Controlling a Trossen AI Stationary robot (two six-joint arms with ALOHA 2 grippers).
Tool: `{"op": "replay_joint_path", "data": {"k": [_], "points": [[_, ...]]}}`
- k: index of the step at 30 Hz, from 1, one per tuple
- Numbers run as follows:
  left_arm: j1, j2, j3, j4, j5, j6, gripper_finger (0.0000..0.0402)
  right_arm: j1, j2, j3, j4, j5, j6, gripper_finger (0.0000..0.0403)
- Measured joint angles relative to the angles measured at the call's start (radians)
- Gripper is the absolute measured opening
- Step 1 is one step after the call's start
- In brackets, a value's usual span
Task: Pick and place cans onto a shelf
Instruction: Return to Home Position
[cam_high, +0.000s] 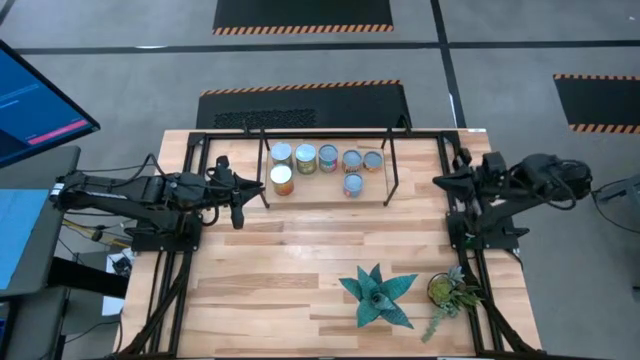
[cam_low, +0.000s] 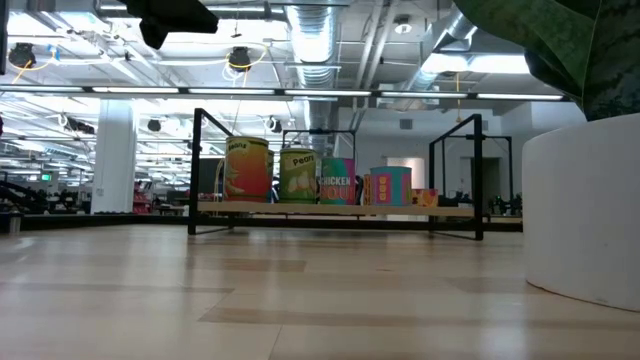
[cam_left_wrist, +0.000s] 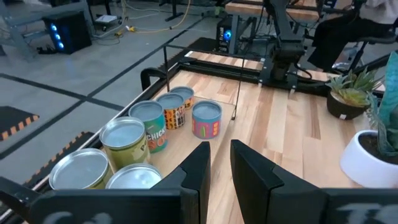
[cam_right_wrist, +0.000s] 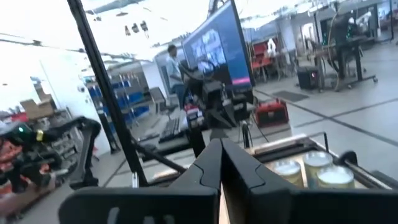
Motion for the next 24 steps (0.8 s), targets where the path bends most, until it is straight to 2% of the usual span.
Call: {"op": "replay_joint_path", "data": {"k": [3,9,12,16,20,24], "points": [[0.000,0.000,0.000,0.000,0.000,-0.011,0.0052,0.000,-0.014,0.000,0.003,0.000,0.002,0.0029],[0.000,-0.001,0.000,-0.035,0.011,0.003,0.0052,0.000,-0.015,-0.008,-0.103,0.000,-0.008,0.0032],[0.000,-0.026,-0.010,-0.035,0.006,-0.028,0.0052,0.000,-0.016,-0.068,-0.116,-0.001,-0.084,0.0031],[0.000,-0.116,-0.133,0.029,0.007,-0.099,0.0052,0.000,-0.042,-0.161,-0.072,-0.005,-0.118,0.0029],[0.000,-0.267,-0.306,0.206,0.011,-0.149,0.0052,0.001,-0.080,-0.251,-0.032,-0.012,-0.122,0.0027],[0.000,-0.426,-0.435,0.266,0.012,-0.191,0.0052,0.001,-0.127,-0.326,-0.016,-0.057,-0.136,0.0029]]}}
